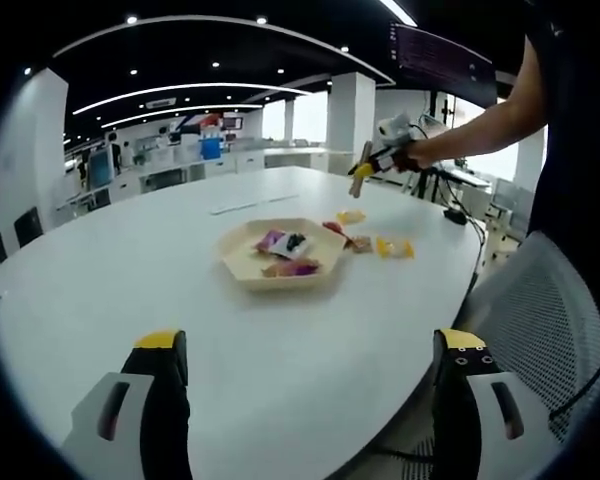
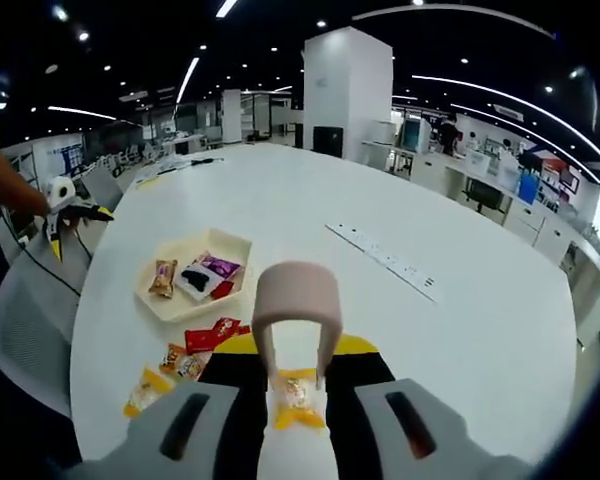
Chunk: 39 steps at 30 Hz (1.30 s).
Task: Place the target food into the container with the food tongs after gripping and lifting it, then release it inside without dropping or visibly crushing the food.
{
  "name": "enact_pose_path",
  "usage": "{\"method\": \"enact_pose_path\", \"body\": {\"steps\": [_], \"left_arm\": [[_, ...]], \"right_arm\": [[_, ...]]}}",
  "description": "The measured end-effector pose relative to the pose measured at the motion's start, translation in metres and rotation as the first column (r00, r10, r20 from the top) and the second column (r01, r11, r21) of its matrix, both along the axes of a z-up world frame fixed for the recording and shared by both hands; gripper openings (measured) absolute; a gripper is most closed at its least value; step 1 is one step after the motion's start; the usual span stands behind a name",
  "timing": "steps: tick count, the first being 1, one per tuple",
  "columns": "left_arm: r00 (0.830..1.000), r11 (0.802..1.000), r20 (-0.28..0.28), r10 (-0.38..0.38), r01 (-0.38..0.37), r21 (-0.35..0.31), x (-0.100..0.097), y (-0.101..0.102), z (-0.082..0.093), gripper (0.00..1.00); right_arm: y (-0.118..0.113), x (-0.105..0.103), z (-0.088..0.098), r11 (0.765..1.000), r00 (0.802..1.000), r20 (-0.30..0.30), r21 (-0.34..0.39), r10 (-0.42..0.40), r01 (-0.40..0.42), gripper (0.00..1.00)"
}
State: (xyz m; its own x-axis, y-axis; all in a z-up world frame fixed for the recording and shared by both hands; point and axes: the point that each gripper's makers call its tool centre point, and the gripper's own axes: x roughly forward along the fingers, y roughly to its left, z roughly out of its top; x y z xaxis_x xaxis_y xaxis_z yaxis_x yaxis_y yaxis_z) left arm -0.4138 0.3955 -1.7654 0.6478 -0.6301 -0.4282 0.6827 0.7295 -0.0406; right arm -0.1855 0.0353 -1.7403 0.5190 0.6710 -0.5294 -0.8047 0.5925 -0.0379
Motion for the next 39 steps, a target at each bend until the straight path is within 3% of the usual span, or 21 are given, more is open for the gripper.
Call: {"method": "enact_pose_path", "body": {"steps": [7,24,25,26,33,39], "left_arm": [[1.000,1.000,-0.007,-0.004,0.004,0.004,-0.001,0.000,-0.002,0.99],[1.000,1.000,-0.018,0.005,-0.005,0.007,-0.001,0.001,-0.004,0.98],[1.000,1.000,-0.018,0.006,-0.006,0.007,-0.001,0.001,-0.004,0.98],[1.000,1.000,-0.018,0.006,-0.006,0.007,0.000,0.001,-0.004,0.98],[1.000,1.000,-0.021,0.006,-0.006,0.007,0.000,0.001,-0.005,0.98],[1.000,1.000,-0.027,0.004,-0.004,0.008,0.000,0.001,-0.006,0.98]], "right_arm": [[0.000,0.001,-0.019,1.000,0.999,-0.036,0.002,-0.003,0.003,0.20],[-0.002,0.009,-0.045,0.999,0.996,-0.080,-0.014,-0.041,0.040,0.22],[-0.003,0.008,-0.049,0.999,0.995,-0.087,-0.027,-0.039,0.037,0.22],[-0.007,0.003,-0.059,0.996,0.995,-0.099,-0.087,-0.026,0.017,0.22],[-0.006,0.003,-0.059,0.998,0.995,-0.087,-0.024,-0.058,0.056,0.22],[0.001,0.000,-0.057,0.996,0.993,-0.112,-0.084,-0.048,0.039,0.17]]}}
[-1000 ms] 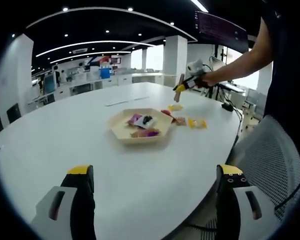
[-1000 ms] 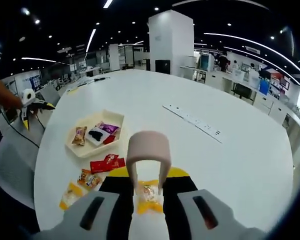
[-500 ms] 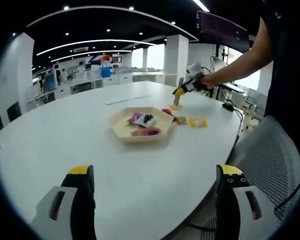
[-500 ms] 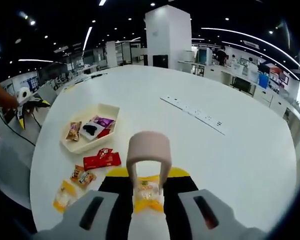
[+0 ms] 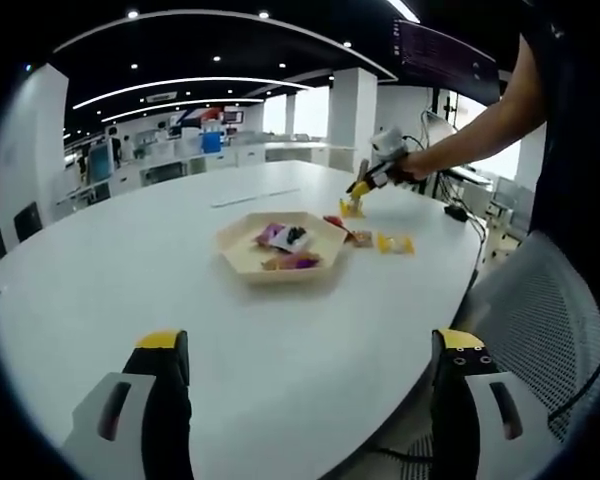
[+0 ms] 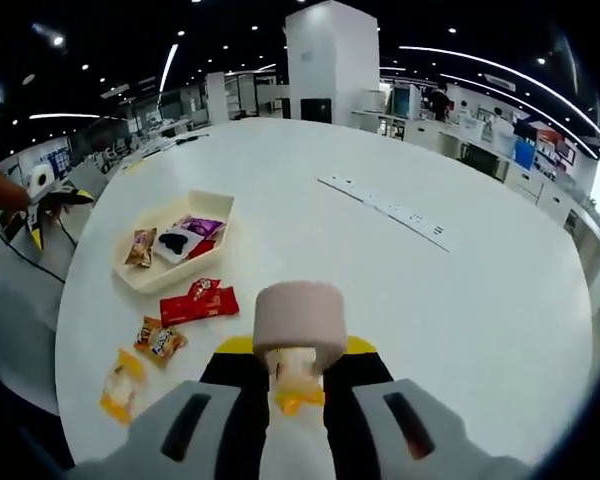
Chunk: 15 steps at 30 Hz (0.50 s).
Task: Place the target food into the container with the food tongs after gripping and lifting it, then release it inside without dropping or visibly crushing the food.
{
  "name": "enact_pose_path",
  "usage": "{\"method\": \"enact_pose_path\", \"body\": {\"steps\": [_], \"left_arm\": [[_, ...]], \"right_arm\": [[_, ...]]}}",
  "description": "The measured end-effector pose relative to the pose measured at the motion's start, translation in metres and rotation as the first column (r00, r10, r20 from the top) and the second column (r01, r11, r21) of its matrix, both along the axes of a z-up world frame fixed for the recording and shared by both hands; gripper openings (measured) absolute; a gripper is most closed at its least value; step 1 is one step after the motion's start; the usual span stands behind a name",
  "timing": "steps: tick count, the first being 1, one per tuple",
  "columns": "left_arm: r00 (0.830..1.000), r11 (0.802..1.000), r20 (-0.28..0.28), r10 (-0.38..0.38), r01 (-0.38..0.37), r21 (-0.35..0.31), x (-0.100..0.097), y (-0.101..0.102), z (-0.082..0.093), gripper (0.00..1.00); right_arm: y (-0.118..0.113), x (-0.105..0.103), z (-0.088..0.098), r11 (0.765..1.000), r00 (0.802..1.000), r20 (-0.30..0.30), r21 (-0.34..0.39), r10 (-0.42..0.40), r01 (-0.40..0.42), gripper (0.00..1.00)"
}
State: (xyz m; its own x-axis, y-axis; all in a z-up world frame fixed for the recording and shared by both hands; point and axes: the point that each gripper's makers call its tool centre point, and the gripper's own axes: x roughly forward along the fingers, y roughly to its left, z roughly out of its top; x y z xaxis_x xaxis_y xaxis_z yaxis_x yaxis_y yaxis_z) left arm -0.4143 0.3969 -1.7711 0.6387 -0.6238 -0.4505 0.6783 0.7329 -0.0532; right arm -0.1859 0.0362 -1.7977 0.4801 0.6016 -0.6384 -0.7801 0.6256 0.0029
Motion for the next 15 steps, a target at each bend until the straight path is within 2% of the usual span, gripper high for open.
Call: {"method": "enact_pose_path", "body": {"steps": [8,9,10,12,15], "left_arm": [[1.000,1.000,0.003,0.001,-0.001,-0.001,0.000,0.000,0.001,0.98],[1.000,1.000,0.003,0.001,-0.001,-0.002,0.000,0.000,0.001,0.97],[1.000,1.000,0.004,0.001,-0.001,-0.001,0.000,0.000,0.001,0.97],[1.000,1.000,0.006,0.002,-0.002,-0.002,0.001,0.000,0.001,0.97],[1.000,1.000,0.006,0.001,-0.001,-0.001,0.001,0.000,0.001,0.97]], "right_arm": [[0.004,0.002,0.002,1.000,1.000,-0.021,-0.008,-0.022,0.022,0.14],[0.000,0.000,0.000,0.997,0.995,-0.074,-0.016,-0.070,0.070,0.14],[0.000,-0.001,-0.001,0.997,0.992,-0.098,-0.015,-0.083,0.082,0.14],[0.001,0.003,0.005,0.997,0.995,-0.072,-0.014,-0.071,0.070,0.14],[0.000,0.005,0.012,0.996,0.993,-0.083,-0.007,-0.084,0.084,0.13]]}}
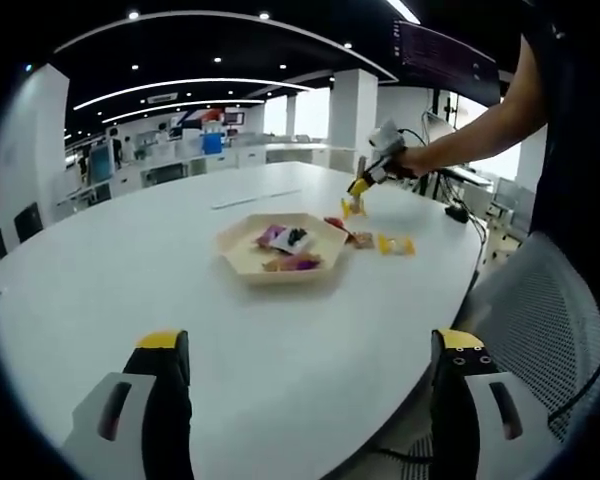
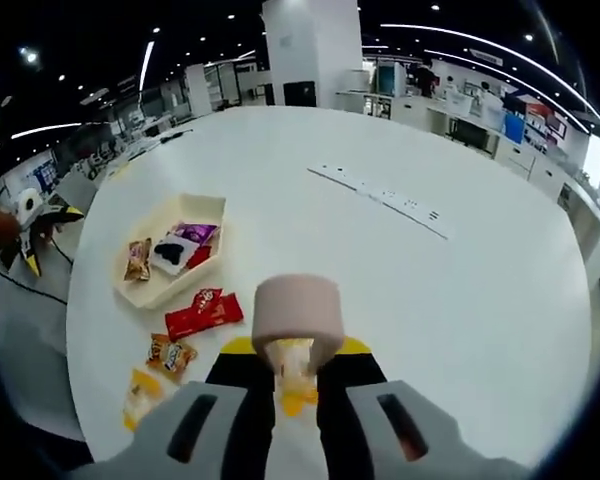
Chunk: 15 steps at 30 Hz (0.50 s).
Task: Place the target food into the container with the food tongs after gripping and lifting it, then release it inside without dropping or visibly crushing the food.
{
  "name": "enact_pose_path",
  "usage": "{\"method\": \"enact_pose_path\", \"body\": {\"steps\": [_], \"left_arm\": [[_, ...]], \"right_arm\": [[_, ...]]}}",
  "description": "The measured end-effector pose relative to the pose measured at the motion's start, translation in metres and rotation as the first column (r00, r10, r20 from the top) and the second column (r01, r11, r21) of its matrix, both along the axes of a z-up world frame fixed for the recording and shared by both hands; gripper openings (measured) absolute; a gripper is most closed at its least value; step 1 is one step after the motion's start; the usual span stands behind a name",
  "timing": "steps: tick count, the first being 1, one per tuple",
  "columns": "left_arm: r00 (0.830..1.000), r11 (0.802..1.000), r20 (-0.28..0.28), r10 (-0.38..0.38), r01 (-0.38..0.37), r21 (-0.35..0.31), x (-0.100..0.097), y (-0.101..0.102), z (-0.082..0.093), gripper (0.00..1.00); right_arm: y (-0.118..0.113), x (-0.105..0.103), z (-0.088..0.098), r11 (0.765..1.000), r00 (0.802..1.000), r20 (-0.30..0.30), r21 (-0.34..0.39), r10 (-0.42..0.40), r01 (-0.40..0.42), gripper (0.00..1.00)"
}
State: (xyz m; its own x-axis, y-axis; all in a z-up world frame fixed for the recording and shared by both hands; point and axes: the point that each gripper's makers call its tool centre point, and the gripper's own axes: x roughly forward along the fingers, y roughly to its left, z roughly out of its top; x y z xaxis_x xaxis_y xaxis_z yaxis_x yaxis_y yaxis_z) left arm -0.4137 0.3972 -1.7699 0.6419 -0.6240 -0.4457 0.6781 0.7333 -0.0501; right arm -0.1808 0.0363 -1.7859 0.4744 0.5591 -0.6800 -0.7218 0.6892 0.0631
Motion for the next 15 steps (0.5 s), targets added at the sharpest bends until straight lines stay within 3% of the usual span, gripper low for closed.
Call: {"method": "enact_pose_path", "body": {"steps": [3,6,7,9,15], "left_arm": [[1.000,1.000,0.002,-0.002,0.002,0.001,0.000,0.000,0.000,0.97],[1.000,1.000,0.008,-0.001,0.001,0.000,0.000,0.000,0.001,0.97],[1.000,1.000,0.009,0.001,-0.001,0.000,0.000,0.000,0.002,0.97],[1.000,1.000,0.009,-0.003,0.003,0.000,0.000,0.000,0.001,0.97],[1.000,1.000,0.017,-0.001,0.001,-0.004,0.001,0.000,0.004,0.97]], "right_arm": [[0.003,0.001,0.010,0.999,0.999,0.019,-0.012,0.040,-0.040,0.13],[0.008,0.003,0.030,0.999,1.000,-0.003,0.038,-0.010,0.010,0.12],[0.007,0.009,0.037,1.000,0.998,0.055,0.006,0.007,-0.008,0.12],[0.008,0.009,0.042,1.000,1.000,0.027,0.006,0.009,-0.009,0.12],[0.008,0.012,0.065,1.000,0.999,0.045,0.014,0.005,-0.006,0.13]]}}
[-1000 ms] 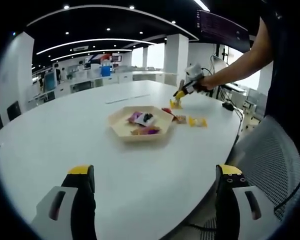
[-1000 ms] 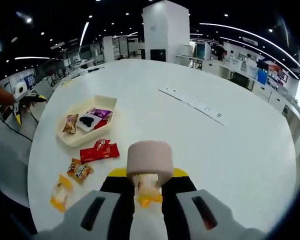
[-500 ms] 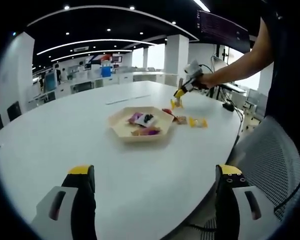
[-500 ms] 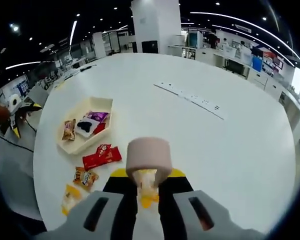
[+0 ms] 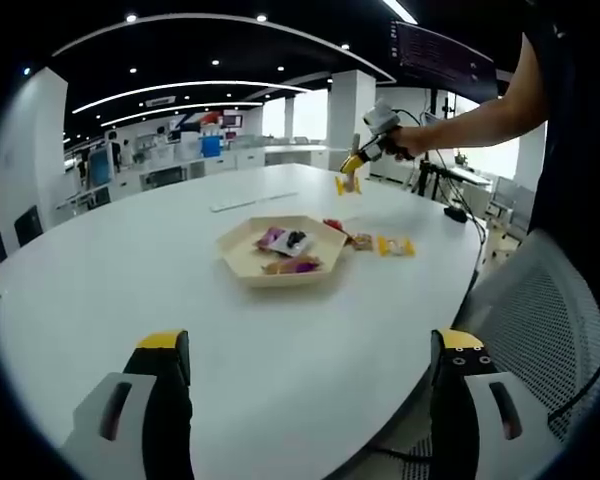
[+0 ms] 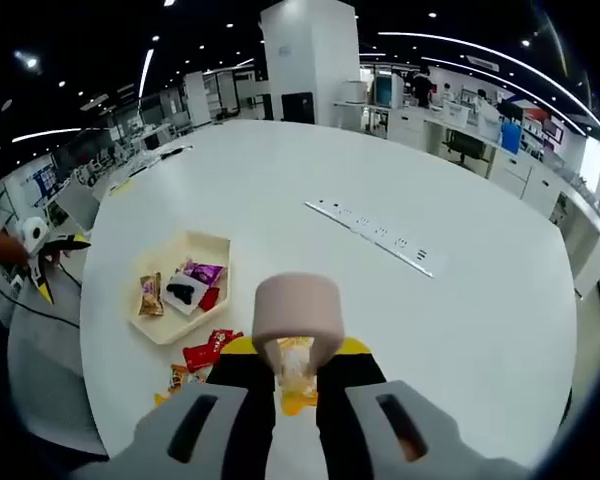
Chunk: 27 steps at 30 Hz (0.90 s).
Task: Place the target food into the container with the food tongs after gripping and lifting it, then release it inside without dropping or visibly crushing the food.
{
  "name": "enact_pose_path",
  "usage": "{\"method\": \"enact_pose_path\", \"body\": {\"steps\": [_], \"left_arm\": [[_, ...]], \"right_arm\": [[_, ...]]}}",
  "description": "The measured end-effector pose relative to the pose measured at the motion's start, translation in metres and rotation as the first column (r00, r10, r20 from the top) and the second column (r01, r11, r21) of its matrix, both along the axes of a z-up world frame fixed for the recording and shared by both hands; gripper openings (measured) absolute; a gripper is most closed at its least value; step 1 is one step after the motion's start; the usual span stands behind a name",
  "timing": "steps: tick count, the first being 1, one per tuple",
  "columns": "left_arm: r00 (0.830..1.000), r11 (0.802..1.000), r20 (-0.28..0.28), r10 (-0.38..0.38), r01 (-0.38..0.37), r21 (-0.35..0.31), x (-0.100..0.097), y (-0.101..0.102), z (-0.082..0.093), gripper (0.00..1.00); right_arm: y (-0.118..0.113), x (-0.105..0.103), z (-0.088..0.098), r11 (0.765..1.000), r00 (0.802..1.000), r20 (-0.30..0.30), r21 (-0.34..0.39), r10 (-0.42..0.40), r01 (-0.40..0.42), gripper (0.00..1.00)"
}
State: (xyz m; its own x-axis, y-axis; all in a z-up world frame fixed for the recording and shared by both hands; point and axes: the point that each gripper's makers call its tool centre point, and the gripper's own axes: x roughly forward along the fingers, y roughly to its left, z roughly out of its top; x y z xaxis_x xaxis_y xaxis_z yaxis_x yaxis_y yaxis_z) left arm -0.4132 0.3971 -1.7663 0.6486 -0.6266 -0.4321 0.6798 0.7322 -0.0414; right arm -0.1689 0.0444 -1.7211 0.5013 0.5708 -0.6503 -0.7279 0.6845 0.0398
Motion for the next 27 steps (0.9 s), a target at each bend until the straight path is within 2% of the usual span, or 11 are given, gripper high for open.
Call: {"method": "enact_pose_path", "body": {"steps": [3,14,26,27], "left_arm": [[1.000,1.000,0.006,-0.004,0.004,-0.001,0.000,0.000,0.001,0.98],[1.000,1.000,0.026,-0.008,0.009,-0.013,0.000,-0.002,0.006,0.98],[0.999,1.000,0.036,-0.005,0.006,-0.026,0.001,-0.002,0.009,1.00],[0.999,1.000,0.050,-0.005,0.006,-0.020,0.001,-0.001,0.011,1.00]], "right_arm": [[-0.004,0.001,0.005,1.000,1.000,0.016,-0.022,0.002,-0.002,0.13],[-0.009,0.000,0.027,1.000,0.999,0.054,-0.022,-0.005,0.006,0.14],[0.011,-0.006,0.042,0.999,0.997,0.074,-0.028,0.029,-0.027,0.15],[0.014,-0.007,0.043,0.999,0.997,0.075,-0.029,0.033,-0.031,0.15]]}}
